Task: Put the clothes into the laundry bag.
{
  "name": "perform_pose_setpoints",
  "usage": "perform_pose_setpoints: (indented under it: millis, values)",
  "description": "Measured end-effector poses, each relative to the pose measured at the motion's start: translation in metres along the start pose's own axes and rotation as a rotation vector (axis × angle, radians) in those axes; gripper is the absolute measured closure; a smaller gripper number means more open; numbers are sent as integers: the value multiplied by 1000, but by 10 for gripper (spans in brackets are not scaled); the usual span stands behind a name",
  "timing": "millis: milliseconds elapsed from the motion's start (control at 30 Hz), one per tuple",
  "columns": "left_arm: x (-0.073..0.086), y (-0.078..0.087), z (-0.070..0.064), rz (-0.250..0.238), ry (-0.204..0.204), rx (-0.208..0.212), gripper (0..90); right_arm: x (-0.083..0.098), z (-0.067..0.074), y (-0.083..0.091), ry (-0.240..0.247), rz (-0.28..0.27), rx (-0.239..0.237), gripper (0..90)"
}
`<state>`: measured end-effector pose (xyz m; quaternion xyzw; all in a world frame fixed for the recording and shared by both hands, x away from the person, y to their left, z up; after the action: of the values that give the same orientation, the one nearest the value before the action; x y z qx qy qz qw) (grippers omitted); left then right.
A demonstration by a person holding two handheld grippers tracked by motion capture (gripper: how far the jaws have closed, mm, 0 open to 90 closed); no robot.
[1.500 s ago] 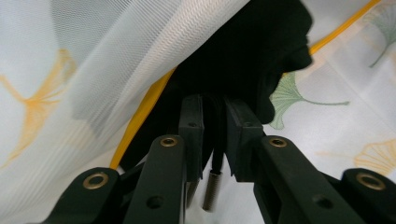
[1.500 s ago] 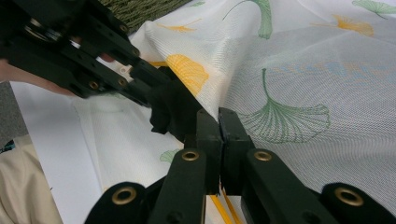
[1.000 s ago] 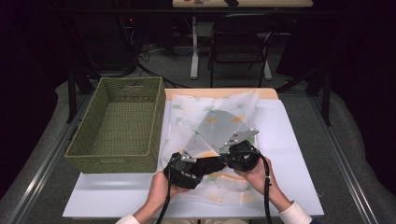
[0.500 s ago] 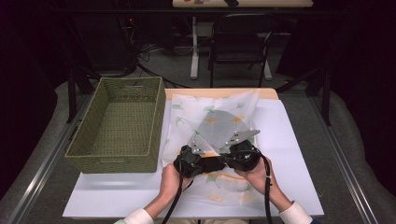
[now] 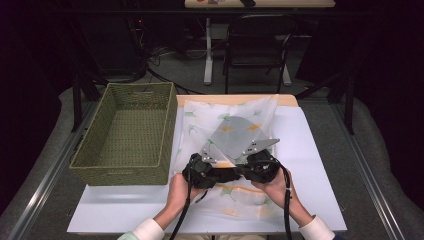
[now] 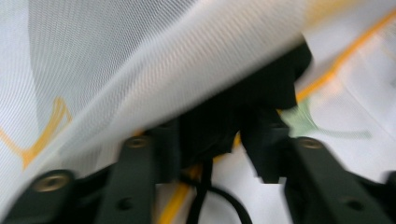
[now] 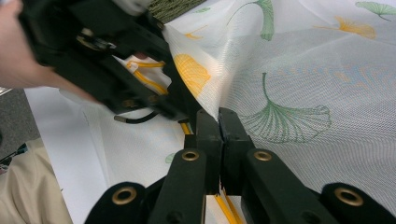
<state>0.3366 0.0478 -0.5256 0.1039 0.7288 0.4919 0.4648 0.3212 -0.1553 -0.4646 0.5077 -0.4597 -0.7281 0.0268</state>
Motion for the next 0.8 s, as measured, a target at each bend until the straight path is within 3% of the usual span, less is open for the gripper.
perform_pose_setpoints:
  millis: [167, 267, 433, 467, 500, 567, 600, 800]
  values:
    - [13, 6, -5, 89, -30, 1, 377, 0, 1, 0, 5, 3, 2, 890]
    - [27, 2, -5, 160, -37, -29, 366, 0, 2, -1, 9, 7, 3, 889]
    - [27, 2, -5, 160, -37, -29, 379, 0, 1, -1, 11, 7, 3, 890]
    - [34, 2, -2, 108, -31, -60, 379, 0, 1, -1, 11, 7, 3, 890]
    - [34, 2, -2, 108, -31, -60, 675, 0, 1, -1, 11, 7, 3, 890]
    - [34, 2, -2, 100, -34, -66, 675, -1, 2, -1, 14, 6, 2, 890]
    - [34, 1, -1, 91, -33, -65, 761, 0, 1, -1, 12, 7, 1, 890]
    - [29, 0, -3, 78, -42, -60, 809, 0, 2, -1, 13, 6, 4, 889]
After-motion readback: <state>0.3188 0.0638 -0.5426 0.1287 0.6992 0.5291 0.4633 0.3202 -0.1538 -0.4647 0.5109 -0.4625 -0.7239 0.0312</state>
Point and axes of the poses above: each handheld gripper's, and its own axes: y roughly backward along the jaws, x roughly out of its underside, z roughly to its left, the point moved 1 cm from there along -y, roughly forward along the jaws, and after that the axes turned 2 degrees about x, right-handed, at the moved point
